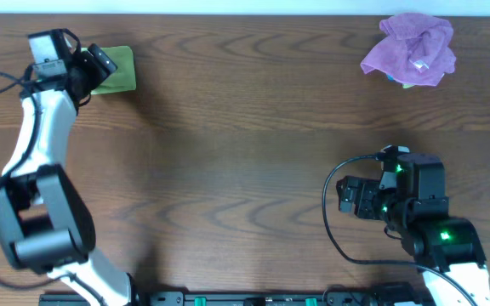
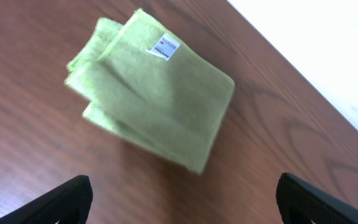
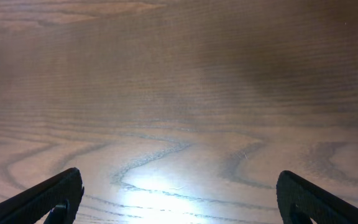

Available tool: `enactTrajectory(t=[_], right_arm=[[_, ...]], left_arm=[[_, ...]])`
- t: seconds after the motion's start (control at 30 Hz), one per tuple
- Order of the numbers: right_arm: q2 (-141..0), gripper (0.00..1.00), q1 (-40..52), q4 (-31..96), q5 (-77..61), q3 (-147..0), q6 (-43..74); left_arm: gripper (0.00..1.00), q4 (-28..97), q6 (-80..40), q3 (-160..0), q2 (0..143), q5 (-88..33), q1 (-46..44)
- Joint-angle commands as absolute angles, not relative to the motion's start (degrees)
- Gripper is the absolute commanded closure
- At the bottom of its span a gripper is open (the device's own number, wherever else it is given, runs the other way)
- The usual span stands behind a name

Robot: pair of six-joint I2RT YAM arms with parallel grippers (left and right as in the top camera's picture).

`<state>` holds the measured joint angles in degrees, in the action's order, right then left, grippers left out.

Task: Fold the cloth

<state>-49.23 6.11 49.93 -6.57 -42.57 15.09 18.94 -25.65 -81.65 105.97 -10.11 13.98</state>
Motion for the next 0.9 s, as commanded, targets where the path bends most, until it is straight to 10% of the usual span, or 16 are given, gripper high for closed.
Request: enactTrajectory(t=[0.0,0.87], right_arm=[[-49.12,0.01,5.61,49.93,-6.22,-42.22,15.84],[-49.12,0.01,5.61,49.95,-6.22,-42.22,15.84]], left_arm=[[0.05,23.59,-24.88,-83.0,102.15,-9.67,13.72],[0.05,59.51,-21.04,-82.98,84.49,-14.63,1.91]])
